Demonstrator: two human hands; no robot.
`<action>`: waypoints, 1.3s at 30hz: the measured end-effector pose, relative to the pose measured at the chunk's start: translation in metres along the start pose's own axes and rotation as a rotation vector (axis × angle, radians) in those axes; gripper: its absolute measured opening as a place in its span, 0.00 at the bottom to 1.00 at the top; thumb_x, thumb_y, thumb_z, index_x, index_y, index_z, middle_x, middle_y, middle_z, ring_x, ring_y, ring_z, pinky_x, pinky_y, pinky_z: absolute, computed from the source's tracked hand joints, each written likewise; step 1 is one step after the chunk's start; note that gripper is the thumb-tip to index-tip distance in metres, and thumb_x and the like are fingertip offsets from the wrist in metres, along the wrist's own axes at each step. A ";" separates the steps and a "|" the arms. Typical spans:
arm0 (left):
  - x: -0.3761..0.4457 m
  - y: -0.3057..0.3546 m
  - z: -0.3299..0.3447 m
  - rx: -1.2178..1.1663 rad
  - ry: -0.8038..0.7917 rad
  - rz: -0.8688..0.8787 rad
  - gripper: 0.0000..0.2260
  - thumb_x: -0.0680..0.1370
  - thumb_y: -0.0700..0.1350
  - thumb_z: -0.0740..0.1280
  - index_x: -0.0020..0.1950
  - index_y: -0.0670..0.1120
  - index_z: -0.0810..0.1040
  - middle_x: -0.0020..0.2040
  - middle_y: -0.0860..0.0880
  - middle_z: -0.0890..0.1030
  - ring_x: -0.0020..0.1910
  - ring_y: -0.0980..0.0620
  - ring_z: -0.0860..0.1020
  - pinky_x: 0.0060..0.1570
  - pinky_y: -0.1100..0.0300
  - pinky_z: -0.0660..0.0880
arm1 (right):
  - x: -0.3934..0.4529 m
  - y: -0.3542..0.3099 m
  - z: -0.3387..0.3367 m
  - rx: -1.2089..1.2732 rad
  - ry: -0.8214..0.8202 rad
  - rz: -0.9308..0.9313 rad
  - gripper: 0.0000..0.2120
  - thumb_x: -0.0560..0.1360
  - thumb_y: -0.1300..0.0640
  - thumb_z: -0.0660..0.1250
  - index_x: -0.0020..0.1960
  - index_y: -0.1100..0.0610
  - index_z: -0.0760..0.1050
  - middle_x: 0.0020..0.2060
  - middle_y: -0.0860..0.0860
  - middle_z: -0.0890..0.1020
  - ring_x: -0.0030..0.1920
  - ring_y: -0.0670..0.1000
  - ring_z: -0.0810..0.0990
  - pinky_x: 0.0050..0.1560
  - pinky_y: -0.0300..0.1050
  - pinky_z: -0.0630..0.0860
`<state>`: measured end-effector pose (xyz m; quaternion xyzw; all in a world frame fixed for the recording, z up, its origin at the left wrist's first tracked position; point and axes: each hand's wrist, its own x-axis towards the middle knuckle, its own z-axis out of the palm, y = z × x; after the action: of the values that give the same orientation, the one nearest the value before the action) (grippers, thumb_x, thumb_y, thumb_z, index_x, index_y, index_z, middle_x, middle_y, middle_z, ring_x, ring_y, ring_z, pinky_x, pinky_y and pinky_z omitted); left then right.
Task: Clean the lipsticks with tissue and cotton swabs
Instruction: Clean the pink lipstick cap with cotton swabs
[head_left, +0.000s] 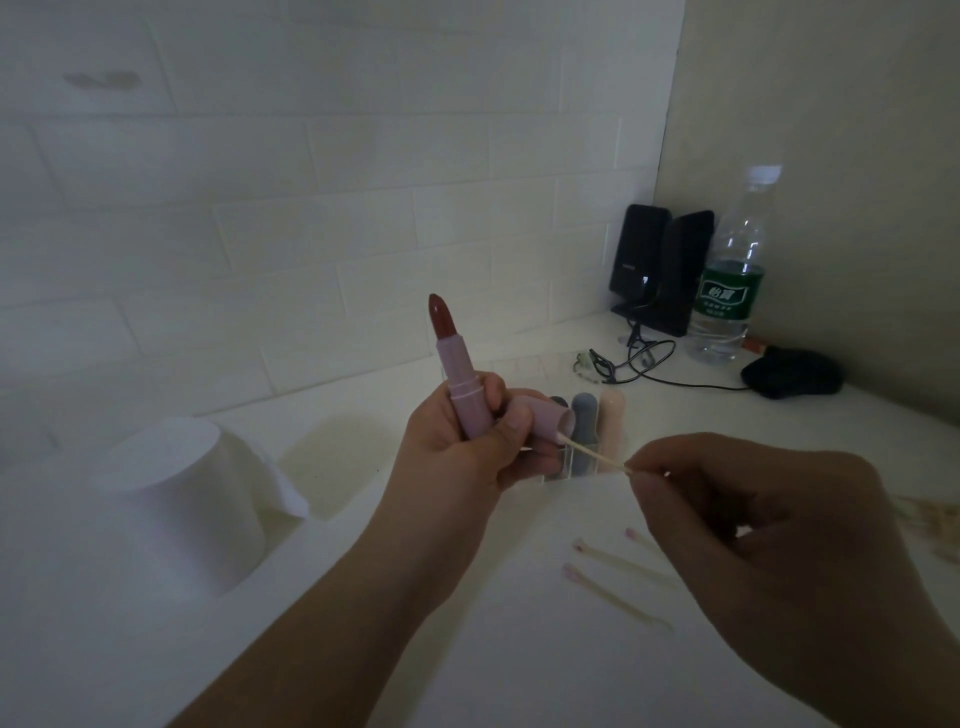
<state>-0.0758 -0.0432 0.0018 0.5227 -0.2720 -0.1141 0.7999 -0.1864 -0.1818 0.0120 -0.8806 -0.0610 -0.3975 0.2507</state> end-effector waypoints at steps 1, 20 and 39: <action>0.000 0.000 -0.001 0.007 0.006 -0.003 0.08 0.76 0.32 0.60 0.40 0.43 0.70 0.37 0.46 0.83 0.32 0.52 0.79 0.34 0.63 0.77 | 0.000 0.001 0.000 -0.021 -0.026 -0.005 0.06 0.70 0.59 0.70 0.37 0.48 0.79 0.21 0.41 0.72 0.23 0.45 0.73 0.26 0.22 0.63; -0.001 0.004 0.003 -0.208 -0.021 -0.287 0.12 0.70 0.42 0.62 0.29 0.44 0.81 0.33 0.45 0.80 0.28 0.54 0.74 0.27 0.65 0.75 | 0.004 0.009 -0.006 -0.024 0.130 0.052 0.04 0.71 0.59 0.66 0.39 0.52 0.76 0.26 0.39 0.75 0.33 0.32 0.77 0.28 0.22 0.68; 0.001 0.002 -0.002 -0.091 0.002 -0.146 0.07 0.68 0.39 0.66 0.42 0.42 0.69 0.39 0.37 0.79 0.30 0.51 0.78 0.31 0.62 0.78 | 0.001 0.005 -0.002 0.024 0.045 -0.001 0.05 0.73 0.53 0.66 0.40 0.46 0.78 0.23 0.44 0.76 0.25 0.46 0.75 0.24 0.28 0.67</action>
<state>-0.0743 -0.0416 0.0030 0.5044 -0.2268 -0.1840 0.8126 -0.1850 -0.1875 0.0118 -0.8685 -0.0604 -0.4163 0.2622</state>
